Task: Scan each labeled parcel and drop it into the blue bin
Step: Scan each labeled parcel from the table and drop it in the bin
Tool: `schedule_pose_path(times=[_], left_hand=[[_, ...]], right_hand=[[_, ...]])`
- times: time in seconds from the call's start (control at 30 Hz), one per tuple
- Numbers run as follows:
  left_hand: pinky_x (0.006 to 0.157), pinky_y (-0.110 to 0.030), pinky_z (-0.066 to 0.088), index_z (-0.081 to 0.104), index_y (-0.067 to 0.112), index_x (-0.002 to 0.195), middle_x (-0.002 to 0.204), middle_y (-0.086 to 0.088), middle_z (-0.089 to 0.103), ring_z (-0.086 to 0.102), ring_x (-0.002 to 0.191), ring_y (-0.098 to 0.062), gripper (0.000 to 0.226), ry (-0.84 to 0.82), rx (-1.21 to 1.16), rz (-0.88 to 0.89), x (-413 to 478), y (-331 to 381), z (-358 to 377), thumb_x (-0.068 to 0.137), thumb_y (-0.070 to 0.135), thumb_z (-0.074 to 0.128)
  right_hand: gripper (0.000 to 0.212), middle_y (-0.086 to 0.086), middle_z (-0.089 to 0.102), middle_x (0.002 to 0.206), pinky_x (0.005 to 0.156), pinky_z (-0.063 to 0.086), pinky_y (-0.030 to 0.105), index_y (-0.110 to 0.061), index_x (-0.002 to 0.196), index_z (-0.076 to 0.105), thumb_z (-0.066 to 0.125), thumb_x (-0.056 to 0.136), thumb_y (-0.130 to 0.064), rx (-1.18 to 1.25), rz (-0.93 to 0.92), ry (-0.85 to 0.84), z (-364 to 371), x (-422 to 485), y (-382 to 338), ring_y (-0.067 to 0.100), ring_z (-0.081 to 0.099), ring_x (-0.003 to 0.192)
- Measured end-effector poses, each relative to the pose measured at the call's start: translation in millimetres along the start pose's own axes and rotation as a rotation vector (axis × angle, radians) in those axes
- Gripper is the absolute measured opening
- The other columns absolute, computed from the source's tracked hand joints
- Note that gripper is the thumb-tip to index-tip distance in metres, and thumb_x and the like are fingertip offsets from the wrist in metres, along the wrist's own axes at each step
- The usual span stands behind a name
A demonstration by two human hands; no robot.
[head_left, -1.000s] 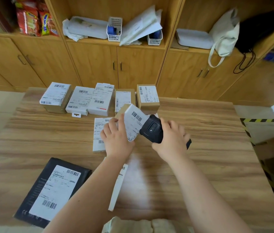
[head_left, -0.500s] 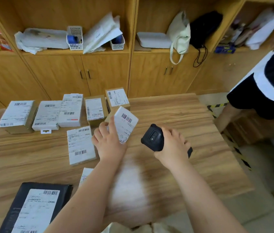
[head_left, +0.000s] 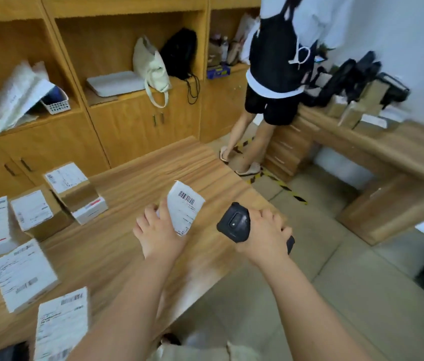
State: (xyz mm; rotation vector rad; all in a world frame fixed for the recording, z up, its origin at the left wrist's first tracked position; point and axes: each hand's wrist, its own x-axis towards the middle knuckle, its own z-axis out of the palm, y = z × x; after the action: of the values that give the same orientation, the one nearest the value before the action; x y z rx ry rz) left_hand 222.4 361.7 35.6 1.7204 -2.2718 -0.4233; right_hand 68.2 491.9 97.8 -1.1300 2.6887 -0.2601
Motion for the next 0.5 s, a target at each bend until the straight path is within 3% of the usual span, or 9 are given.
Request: schedule_pose_path(times=[0.1,0.2,0.4,0.5], left_hand=[[0.105,-0.044,0.031,0.019,0.024,0.151,0.141,-0.008,0.033,0.033,0.127,-0.033,0.103,-0.142,-0.034,0.102,-41,71,9,0.07,0.053,0.076],[0.1,-0.041,0.033,0.026,0.024,0.146,0.136,-0.006,0.036,0.035,0.124,-0.032,0.094,-0.265,-0.094,0.243,-92,141,21,0.071,0.047,0.076],[0.104,-0.043,0.035,0.017,0.029,0.15,0.14,-0.005,0.035,0.032,0.127,-0.03,0.115,-0.393,-0.119,0.55,-204,256,57,0.058,0.049,0.083],[0.097,-0.039,0.037,0.022,0.027,0.148,0.133,-0.005,0.041,0.036,0.121,-0.03,0.113,-0.447,-0.117,0.687,-260,298,71,0.056,0.05,0.084]], right_hand=[[0.065,0.0,0.046,0.126,0.096,0.031,0.046,-0.032,0.135,0.042,0.07,0.076,-0.035,0.157,0.155,0.087,-21,-30,67,0.029,0.041,0.119],[0.077,-0.001,0.045,0.129,0.098,0.032,0.042,-0.033,0.14,0.039,0.075,0.072,-0.035,0.247,0.289,0.155,-42,-68,134,0.027,0.041,0.122],[0.084,-0.006,0.043,0.134,0.099,0.031,0.039,-0.038,0.143,0.036,0.077,0.07,-0.033,0.374,0.515,0.307,-66,-152,264,0.022,0.039,0.126],[0.084,-0.008,0.044,0.134,0.099,0.031,0.039,-0.039,0.142,0.037,0.077,0.069,-0.031,0.406,0.65,0.376,-69,-199,319,0.022,0.039,0.126]])
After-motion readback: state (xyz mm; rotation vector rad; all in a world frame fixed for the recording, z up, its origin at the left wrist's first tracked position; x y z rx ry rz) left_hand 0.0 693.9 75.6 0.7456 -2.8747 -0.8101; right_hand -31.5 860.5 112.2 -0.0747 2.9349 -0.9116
